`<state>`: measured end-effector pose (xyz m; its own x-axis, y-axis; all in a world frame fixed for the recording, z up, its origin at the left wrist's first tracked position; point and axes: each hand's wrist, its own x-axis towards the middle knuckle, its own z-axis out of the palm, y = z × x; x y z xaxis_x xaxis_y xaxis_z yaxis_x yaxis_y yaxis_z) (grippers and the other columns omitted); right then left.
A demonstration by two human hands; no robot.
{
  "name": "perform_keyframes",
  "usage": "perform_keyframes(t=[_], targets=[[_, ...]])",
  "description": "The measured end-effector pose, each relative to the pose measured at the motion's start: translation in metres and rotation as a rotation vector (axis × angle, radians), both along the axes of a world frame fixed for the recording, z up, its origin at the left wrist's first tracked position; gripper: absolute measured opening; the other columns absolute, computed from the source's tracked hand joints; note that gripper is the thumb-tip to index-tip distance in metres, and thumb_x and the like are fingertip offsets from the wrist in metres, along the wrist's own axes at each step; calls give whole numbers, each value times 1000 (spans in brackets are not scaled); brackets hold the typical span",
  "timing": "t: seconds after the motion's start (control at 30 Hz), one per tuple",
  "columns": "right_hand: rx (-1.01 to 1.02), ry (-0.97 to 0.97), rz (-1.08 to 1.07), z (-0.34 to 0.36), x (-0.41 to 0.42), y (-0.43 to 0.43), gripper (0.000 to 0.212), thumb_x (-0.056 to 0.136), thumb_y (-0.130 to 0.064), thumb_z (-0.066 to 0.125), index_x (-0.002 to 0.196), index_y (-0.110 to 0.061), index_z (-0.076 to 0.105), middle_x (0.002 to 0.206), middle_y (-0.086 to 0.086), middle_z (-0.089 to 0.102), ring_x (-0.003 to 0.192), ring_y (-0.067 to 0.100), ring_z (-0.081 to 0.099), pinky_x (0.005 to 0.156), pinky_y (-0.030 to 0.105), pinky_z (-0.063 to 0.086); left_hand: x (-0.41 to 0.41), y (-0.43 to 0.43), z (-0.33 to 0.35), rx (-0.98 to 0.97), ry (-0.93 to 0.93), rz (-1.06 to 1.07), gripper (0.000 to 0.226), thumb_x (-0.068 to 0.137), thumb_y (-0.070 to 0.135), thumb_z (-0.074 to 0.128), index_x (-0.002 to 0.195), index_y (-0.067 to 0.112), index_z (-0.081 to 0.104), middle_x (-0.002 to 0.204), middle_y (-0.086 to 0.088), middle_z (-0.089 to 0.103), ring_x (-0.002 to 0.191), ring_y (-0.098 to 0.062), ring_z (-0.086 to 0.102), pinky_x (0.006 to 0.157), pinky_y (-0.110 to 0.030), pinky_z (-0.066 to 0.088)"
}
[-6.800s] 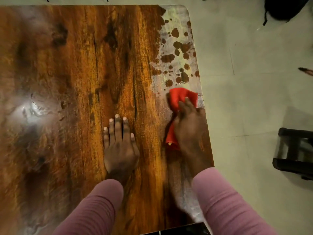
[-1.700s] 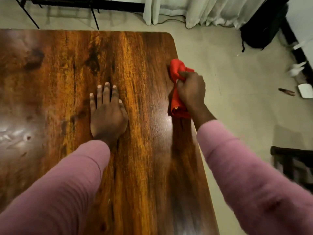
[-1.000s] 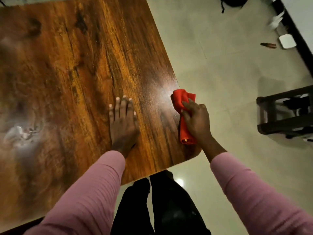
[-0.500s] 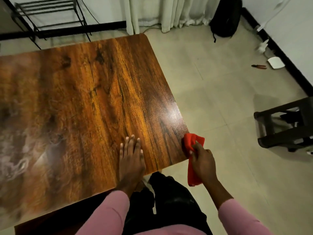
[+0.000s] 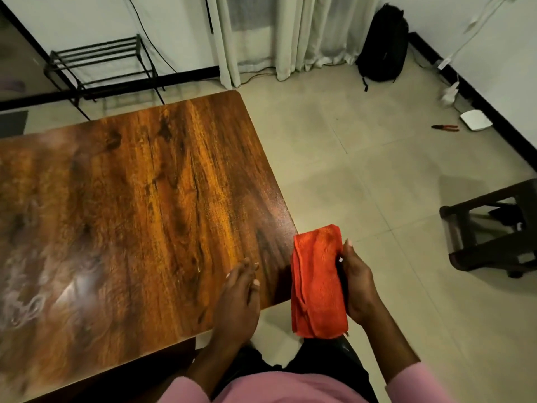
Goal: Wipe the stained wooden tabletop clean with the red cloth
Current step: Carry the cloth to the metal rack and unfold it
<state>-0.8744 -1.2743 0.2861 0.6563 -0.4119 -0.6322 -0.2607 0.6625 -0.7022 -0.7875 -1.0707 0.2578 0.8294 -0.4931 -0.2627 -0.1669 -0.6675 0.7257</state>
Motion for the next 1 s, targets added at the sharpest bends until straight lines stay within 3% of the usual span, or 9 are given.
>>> perform_keyframes(t=[0.1, 0.23, 0.33, 0.43, 0.57, 0.7, 0.83, 1.0], targets=[[-115, -11, 55, 4, 5, -35, 36, 86, -32, 60, 120, -19, 58, 114, 13, 67, 99, 30, 67, 76, 46, 56, -6, -38, 11, -46, -3, -8, 42, 102, 19, 46, 144, 19, 47, 155, 2, 36, 141, -16, 37, 113, -41, 36], [-169, -43, 116, 6, 5, -103, 23, 92, -20, 54, 114, -22, 59, 106, 7, 70, 94, 25, 69, 73, 38, 57, -15, -105, 20, 32, -88, 27, 48, 102, 23, 47, 148, 25, 38, 157, 4, 33, 145, -16, 29, 121, -42, 24], [-229, -70, 170, 10, 7, -155, 19, 95, -23, 49, 111, -24, 60, 103, 4, 72, 93, 21, 69, 71, 32, 56, -17, -151, 23, 159, -246, 1, 57, 100, 24, 48, 153, 27, 27, 161, 3, 24, 149, -16, 18, 121, -34, 5], [-266, -55, 181, 9, 11, -196, 18, 97, -27, 47, 112, -26, 58, 101, 0, 72, 92, 19, 69, 69, 32, 56, -14, -186, 25, 268, -334, -65, 61, 100, 31, 43, 155, 29, 17, 164, 0, 12, 151, -18, 8, 120, -35, -4], [-253, -54, 179, 8, 26, -233, 22, 94, -31, 49, 113, -23, 59, 100, 2, 72, 91, 23, 69, 66, 32, 57, 3, -225, 24, 356, -424, -122, 62, 99, 39, 36, 156, 26, 15, 164, -7, 10, 152, -25, 9, 121, -42, 0], [-254, -30, 227, 3, 54, -255, 39, 88, -42, 53, 119, -19, 57, 109, 6, 69, 97, 25, 68, 80, 44, 56, 31, -265, 16, 419, -429, -140, 63, 101, 41, 34, 156, 27, 8, 165, -8, 1, 152, -28, 0, 119, -44, -8], [-292, -20, 257, -5, 97, -284, 35, 85, -45, 55, 114, -26, 59, 104, 0, 71, 95, 21, 68, 77, 40, 57, 67, -304, 4, 405, -388, -95, 65, 101, 41, 34, 156, 28, 3, 165, -7, -8, 151, -27, -10, 117, -43, -16], [-303, 18, 233, -13, 173, -325, 22, 94, -38, 49, 111, -29, 61, 103, 0, 71, 94, 20, 68, 75, 39, 56, 138, -336, 0, 420, -385, -76, 67, 99, 36, 39, 157, 27, 6, 165, -9, -6, 151, -29, -8, 117, -45, -15]])
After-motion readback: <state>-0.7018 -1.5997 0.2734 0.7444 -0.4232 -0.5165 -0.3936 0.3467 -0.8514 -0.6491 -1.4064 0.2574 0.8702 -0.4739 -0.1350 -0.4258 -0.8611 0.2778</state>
